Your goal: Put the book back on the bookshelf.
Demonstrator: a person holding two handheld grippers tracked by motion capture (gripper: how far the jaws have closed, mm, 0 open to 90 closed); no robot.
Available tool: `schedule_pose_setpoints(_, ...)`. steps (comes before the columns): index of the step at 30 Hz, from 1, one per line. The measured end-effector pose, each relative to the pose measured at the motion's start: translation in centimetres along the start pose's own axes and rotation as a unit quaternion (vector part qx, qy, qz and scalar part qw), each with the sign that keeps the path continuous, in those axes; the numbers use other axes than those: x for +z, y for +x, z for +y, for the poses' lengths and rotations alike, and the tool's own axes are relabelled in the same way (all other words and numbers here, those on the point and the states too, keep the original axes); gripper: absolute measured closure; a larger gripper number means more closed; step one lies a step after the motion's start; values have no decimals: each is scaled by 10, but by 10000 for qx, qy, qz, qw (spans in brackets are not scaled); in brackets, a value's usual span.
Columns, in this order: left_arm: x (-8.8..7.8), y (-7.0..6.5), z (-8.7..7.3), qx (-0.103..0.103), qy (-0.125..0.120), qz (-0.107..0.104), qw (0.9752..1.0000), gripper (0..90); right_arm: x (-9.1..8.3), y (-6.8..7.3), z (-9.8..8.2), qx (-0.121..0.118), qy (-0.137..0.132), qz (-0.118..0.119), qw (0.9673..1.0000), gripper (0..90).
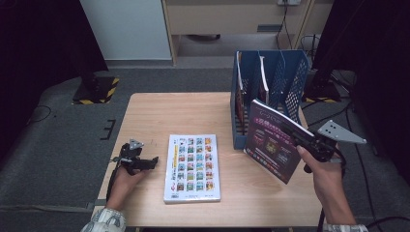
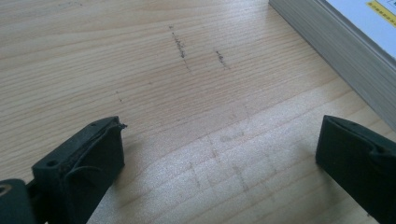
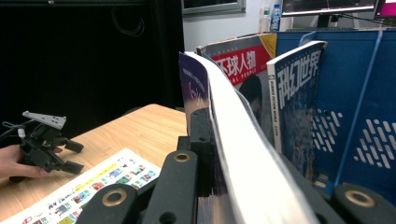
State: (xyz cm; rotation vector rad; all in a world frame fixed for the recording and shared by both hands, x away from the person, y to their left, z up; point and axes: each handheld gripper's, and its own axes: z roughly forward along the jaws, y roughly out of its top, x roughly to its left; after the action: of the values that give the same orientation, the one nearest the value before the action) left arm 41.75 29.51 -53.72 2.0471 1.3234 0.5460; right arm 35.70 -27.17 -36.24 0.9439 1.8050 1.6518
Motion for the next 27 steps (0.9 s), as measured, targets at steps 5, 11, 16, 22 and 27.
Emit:
schedule_pose_setpoints(5, 0, 0, 0, 0, 5, 4, 10000, 2, -7, -2, 2, 54, -27, -1, 10000, 839)
schedule_pose_setpoints(11, 0, 0, 0, -1, 3, 5, 10000, 2, -16, -2, 16, 157, -134, 104, 9997, 840)
schedule_pose_setpoints(16, 0, 0, 0, 0, 5, 7, 10000, 1, -19, 0, 31, 108, -116, 146, 9998, 840)
schedule_pose_setpoints(22, 0, -1, 0, -18, 7, 30, 10000, 1, -15, -1, 46, 75, -109, 37, 9999, 840)
schedule_pose_setpoints(27, 0, -1, 0, -27, 8, 41, 10000, 0, -12, -4, 60, 100, -175, -70, 9998, 840)
